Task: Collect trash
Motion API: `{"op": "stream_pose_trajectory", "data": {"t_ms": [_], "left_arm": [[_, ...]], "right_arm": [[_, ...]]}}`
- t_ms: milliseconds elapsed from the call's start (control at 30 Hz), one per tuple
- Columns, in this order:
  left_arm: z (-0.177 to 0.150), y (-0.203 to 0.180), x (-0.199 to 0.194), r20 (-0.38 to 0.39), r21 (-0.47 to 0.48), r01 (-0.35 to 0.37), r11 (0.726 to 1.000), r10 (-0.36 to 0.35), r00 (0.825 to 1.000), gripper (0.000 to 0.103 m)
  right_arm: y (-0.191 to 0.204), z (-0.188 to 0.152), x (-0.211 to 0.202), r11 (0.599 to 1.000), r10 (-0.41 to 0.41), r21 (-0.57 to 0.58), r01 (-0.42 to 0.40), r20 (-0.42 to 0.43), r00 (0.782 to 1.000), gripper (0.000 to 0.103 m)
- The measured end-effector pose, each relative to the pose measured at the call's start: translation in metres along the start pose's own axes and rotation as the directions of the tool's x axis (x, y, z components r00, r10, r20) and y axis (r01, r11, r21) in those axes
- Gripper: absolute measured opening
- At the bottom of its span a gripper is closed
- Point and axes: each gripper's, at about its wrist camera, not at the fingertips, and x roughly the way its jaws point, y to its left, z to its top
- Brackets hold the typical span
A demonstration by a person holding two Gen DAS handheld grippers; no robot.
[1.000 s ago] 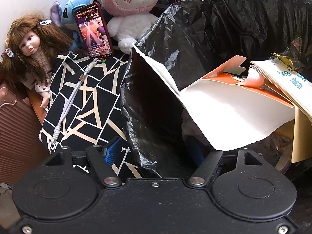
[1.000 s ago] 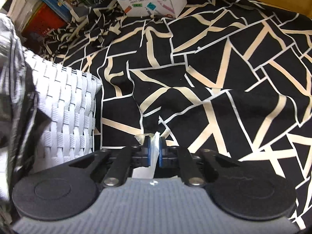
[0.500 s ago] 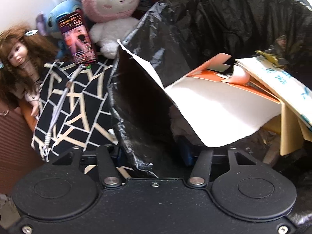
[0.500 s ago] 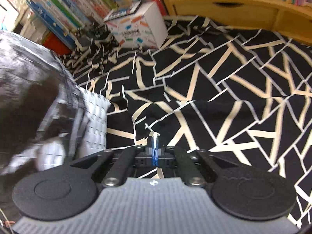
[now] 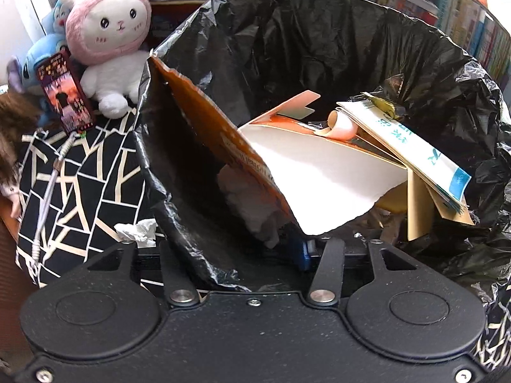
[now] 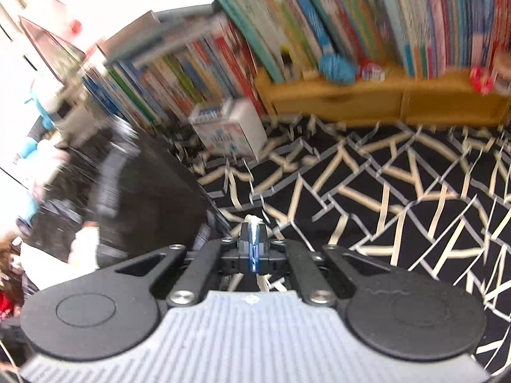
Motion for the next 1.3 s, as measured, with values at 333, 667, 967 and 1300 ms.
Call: {"op": "stream_pose_trajectory", "data": {"t_ms": [333, 667, 967, 1300], "left_arm": [[-0.002, 0.005, -0.001, 0.013, -0.018, 0.025, 1.0, -0.025, 1.0, 0.05], [-0.006, 0.007, -0.002, 0.02, -0.005, 0.035, 0.999, -0.035, 0.999, 0.052], [-0.005, 0.006, -0.002, 0.021, -0.003, 0.04, 0.999, -0.04, 0.999, 0.053], [-0.006, 0.005, -0.001, 0.018, 0.004, 0.044, 0.999, -0.044, 0.999, 0.057]], "right_arm": [[0.054, 0.021, -0.081, 0.982, 0.183, -0.073, -0.174, 0.144, 0.973, 0.004], [0.117, 0.03, -0.07, 0.942, 0.316, -0.149, -0.301, 0.084, 0.945, 0.004], [0.145, 0.019, -0.041, 0.937, 0.308, -0.181, -0.299, 0.021, 0.951, 0.007], [0.153, 0.012, -0.027, 0.948, 0.26, -0.183, -0.259, -0.022, 0.965, 0.011]]}}
